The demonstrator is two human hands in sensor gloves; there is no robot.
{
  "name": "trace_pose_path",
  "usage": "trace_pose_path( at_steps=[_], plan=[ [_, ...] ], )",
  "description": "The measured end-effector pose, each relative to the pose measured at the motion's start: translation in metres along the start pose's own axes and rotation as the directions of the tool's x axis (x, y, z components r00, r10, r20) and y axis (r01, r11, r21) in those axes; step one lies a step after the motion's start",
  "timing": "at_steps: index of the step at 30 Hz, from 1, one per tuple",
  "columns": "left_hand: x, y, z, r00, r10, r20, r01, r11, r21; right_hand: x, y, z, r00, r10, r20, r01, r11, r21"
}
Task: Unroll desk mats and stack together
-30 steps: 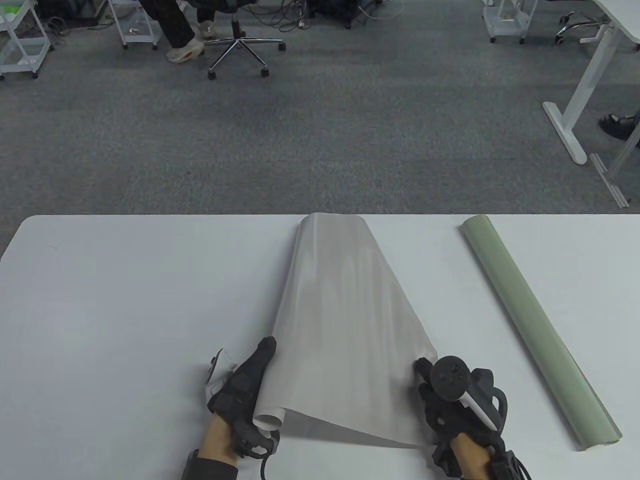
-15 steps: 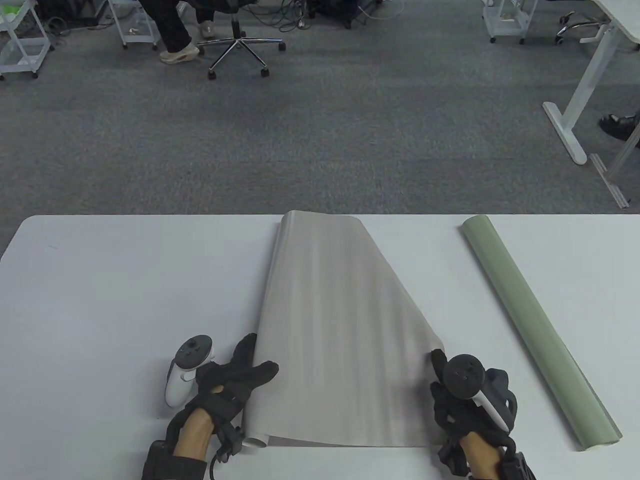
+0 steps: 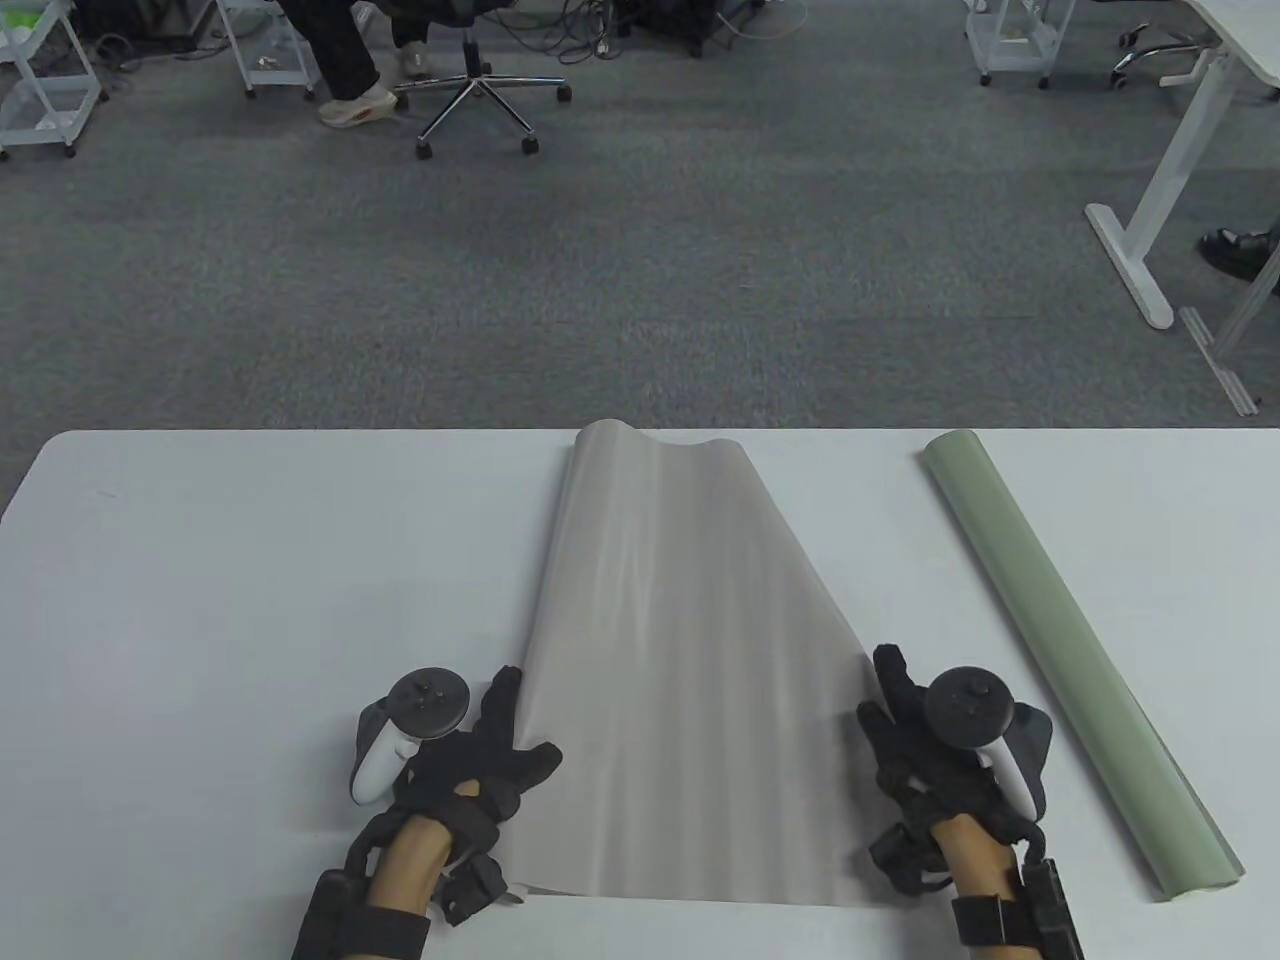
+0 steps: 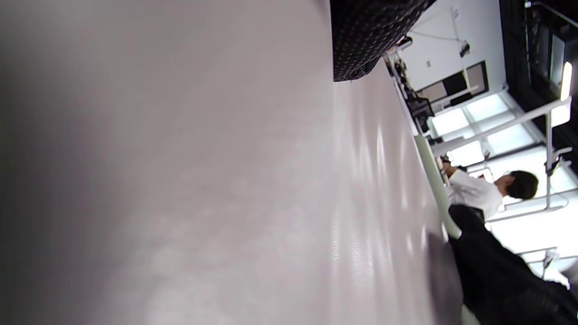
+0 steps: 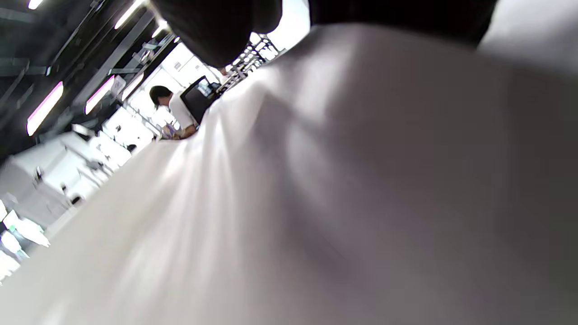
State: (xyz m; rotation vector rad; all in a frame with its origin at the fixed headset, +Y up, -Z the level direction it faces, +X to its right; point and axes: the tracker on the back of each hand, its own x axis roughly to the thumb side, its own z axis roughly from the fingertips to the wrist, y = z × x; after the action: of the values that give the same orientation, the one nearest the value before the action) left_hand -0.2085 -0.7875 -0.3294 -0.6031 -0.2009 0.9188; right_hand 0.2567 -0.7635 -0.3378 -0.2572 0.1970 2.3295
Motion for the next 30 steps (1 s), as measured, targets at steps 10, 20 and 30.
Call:
trace_pose_path(
  at_steps=[10,20,30],
  plan=[
    [-0.002,-0.001,0.004,0.999,-0.048,-0.001,0.048,0.999,-0.002,0.039,-0.020,-0.074,0.925,-0.353,0.142,0.356,0.934,-0.002],
    [0.002,-0.002,0.004,0.994,-0.109,-0.007,0.109,0.994,-0.009,0.057,-0.012,-0.149,0.926,-0.369,-0.086,0.368,0.930,-0.027],
    [0.008,-0.004,0.002,0.987,-0.159,-0.022,0.159,0.987,0.001,0.111,0.031,-0.165,0.813,0.535,0.231,-0.474,0.838,-0.271]
  ],
)
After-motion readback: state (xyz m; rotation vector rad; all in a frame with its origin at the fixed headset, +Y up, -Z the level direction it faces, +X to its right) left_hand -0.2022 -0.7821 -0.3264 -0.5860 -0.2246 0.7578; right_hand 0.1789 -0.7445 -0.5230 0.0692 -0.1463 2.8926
